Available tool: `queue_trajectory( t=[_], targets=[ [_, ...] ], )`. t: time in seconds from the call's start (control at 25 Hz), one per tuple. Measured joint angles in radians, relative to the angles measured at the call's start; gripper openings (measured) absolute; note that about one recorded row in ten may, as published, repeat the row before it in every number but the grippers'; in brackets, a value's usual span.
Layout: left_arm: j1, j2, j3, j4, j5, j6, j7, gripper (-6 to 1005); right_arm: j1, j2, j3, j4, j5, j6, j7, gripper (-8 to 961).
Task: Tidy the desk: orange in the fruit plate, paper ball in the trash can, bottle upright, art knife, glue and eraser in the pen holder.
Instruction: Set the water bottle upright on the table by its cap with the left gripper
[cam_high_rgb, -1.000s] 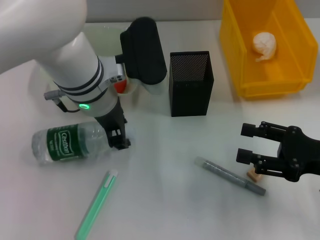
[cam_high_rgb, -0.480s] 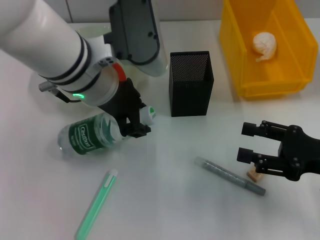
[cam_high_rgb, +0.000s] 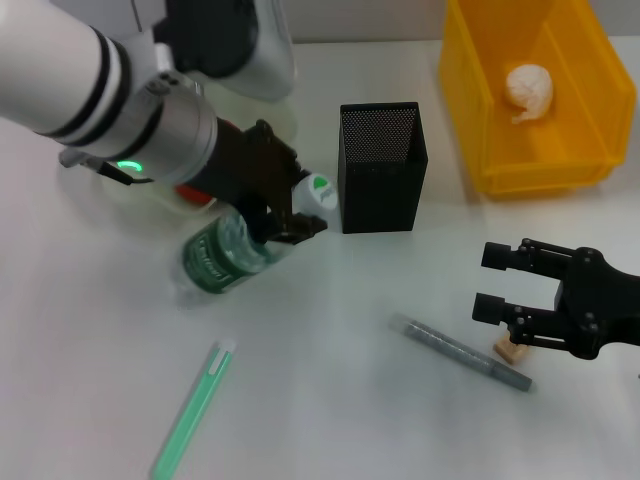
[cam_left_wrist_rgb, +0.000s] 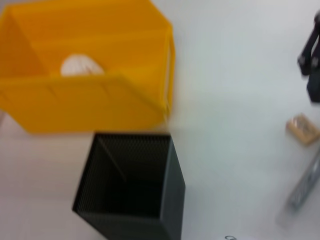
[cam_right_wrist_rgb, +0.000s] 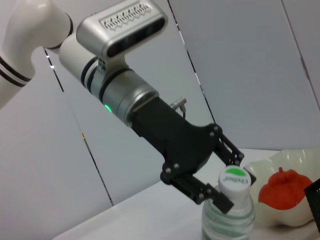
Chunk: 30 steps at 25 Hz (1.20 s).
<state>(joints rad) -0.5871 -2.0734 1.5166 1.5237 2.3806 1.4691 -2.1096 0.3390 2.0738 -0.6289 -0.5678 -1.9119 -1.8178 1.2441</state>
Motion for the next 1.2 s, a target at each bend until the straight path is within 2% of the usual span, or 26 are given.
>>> queue_trajectory(
  t=[0.28,0.84,1.2],
  targets=[
    [0.022,0.001,-0.083,-0.007,-0.089,-0.011,0.076,466,0.002,0.0,0.0,0.0,0.001,0.0,0.0,741],
    [0.064,0.003,-0.108,-0.004,-0.107,-0.043,0.105,474,0.006,0.001,-0.001,0.0,0.001,0.0,0.0,740],
    [0.143,0.004,-0.267,0.0,-0.313,-0.03,0.217,479,0.015,0.003,-0.006,0.0,-0.001,0.0,0.0,740]
  ],
)
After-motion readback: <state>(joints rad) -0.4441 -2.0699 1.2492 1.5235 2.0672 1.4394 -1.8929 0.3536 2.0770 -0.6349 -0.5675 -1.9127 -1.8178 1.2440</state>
